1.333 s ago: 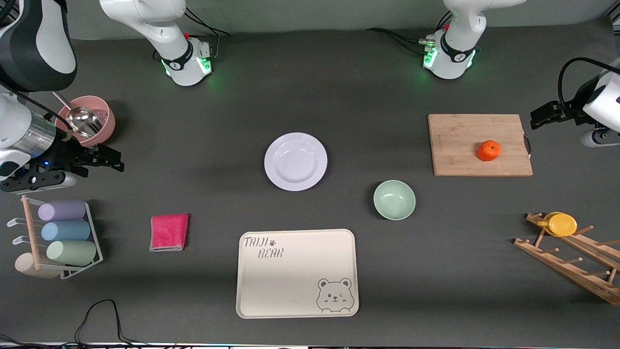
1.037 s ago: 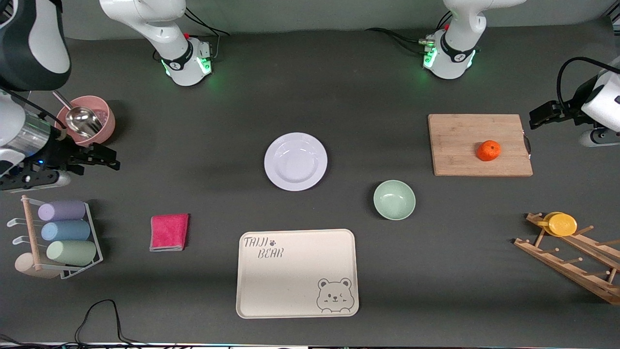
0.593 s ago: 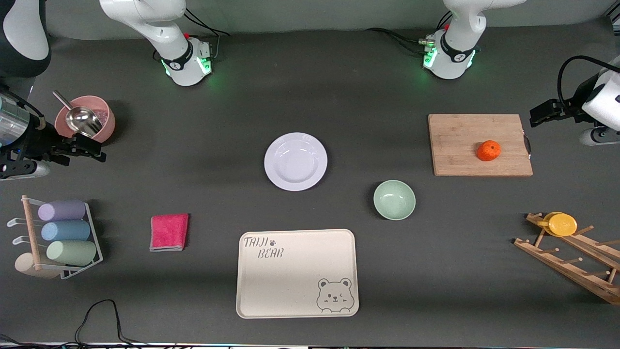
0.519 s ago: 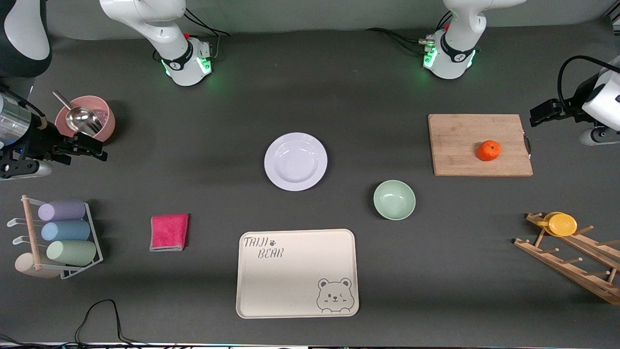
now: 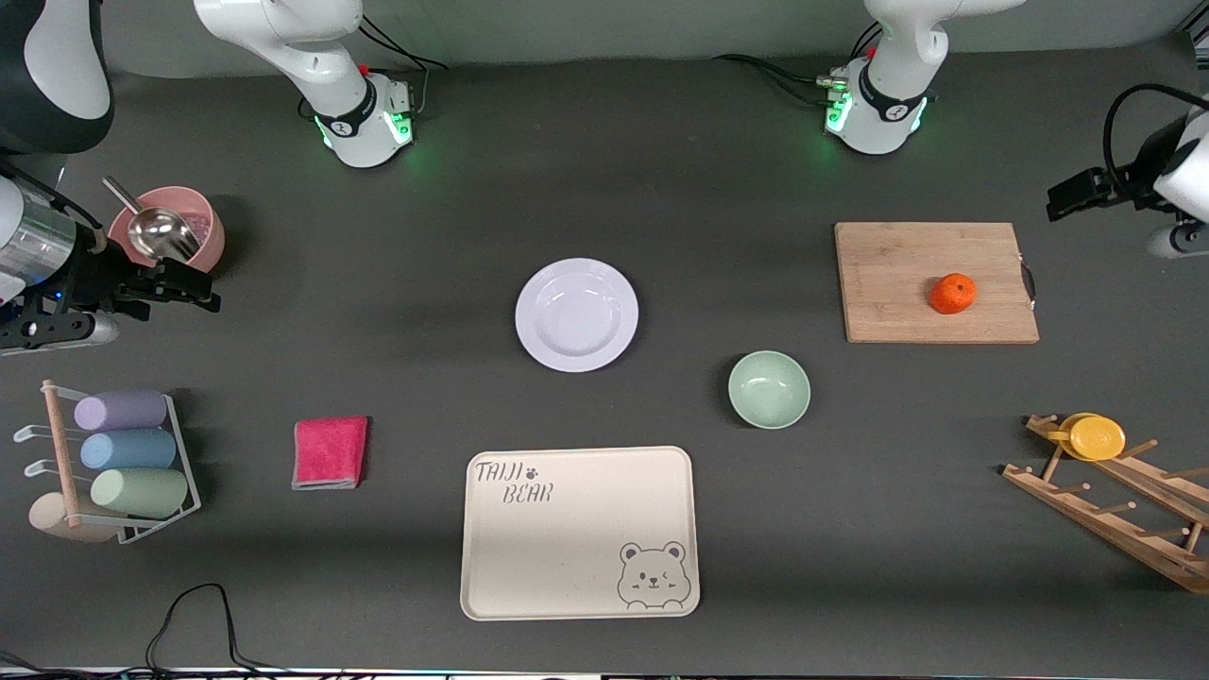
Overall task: Place orange and plate with both arms
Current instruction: 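Reach the left gripper down toward the orange on the cutting board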
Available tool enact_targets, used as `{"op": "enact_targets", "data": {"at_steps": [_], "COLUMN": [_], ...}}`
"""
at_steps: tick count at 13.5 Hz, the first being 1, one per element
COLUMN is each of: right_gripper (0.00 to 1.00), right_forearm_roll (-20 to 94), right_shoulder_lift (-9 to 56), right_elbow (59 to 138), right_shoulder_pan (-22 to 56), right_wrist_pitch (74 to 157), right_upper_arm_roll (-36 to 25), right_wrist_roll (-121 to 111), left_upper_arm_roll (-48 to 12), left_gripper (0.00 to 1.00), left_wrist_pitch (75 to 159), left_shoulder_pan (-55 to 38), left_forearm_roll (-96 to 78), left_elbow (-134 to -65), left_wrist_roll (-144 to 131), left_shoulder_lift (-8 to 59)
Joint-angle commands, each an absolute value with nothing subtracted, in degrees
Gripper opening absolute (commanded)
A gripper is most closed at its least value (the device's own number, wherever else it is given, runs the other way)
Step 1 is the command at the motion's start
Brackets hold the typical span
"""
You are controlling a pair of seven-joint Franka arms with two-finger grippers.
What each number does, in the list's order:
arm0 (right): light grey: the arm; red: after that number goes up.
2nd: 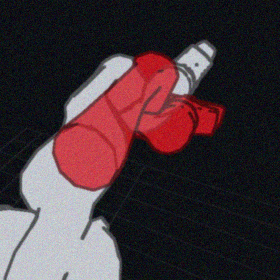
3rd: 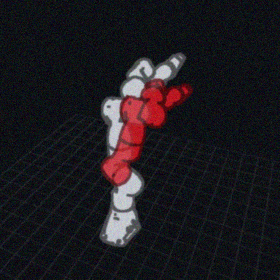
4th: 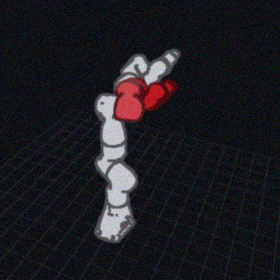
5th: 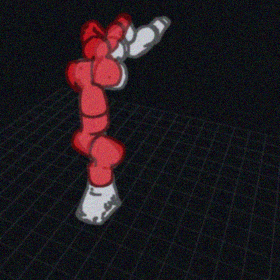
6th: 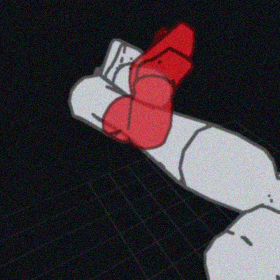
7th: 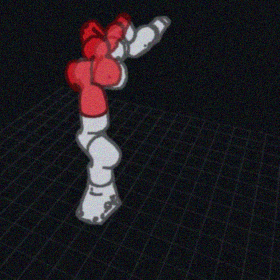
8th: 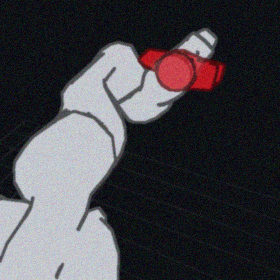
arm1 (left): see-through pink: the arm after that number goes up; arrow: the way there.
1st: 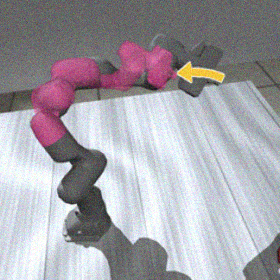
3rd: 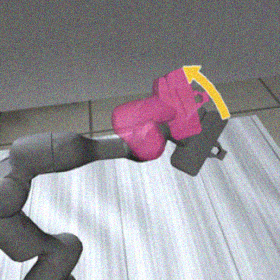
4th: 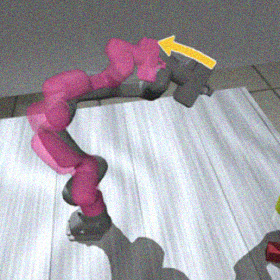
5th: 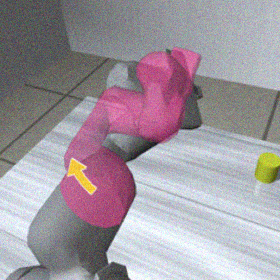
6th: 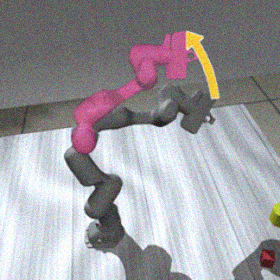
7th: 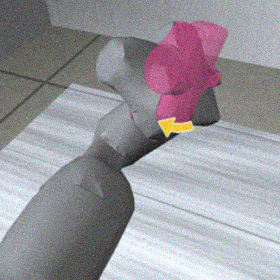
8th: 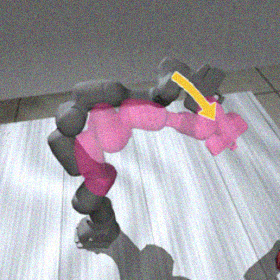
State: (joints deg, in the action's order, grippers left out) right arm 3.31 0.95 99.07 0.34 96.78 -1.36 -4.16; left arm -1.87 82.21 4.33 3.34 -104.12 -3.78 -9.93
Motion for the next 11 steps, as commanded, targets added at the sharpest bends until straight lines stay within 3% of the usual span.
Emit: {"op": "enact_targets", "data": {"at_steps": [1, 3, 7, 11], "right_gripper": [1.0, 1.0, 1.0, 1.0], "right_forearm_roll": [6.48, 7.82, 7.74, 6.94], "right_shoulder_lift": [0.79, 1.06, 2.54, 5.19], "right_elbow": [99.67, 102.37, 105.21, 104.86], "right_shoulder_pan": [2.71, 4.3, 8.87, 9.4], "right_wrist_pitch": [97.03, 100.35, 104.93, 106.26], "right_upper_arm_roll": [-1.49, -1.41, -1.49, -1.49], "right_wrist_roll": [-1.41, 2.97, 5.36, 3.87], "left_upper_arm_roll": [-0.88, -0.36, 1.32, 1.41], "left_gripper": [1.0, 1.0, 1.0, 1.0], "left_wrist_pitch": [88.91, 95.07, 109.03, 122.75], "left_shoulder_pan": [4.48, 4.57, 5.01, 6.33], "left_forearm_roll": [4.3, 4.31, 6.06, 6.24], "left_elbow": [-120.8, -129.52, -139.89, -147.73], "left_wrist_roll": [-3.34, -3.08, 1.14, 1.14], "left_shoulder_lift": [-21.77, -24.86, -24.17, -19.45]}}
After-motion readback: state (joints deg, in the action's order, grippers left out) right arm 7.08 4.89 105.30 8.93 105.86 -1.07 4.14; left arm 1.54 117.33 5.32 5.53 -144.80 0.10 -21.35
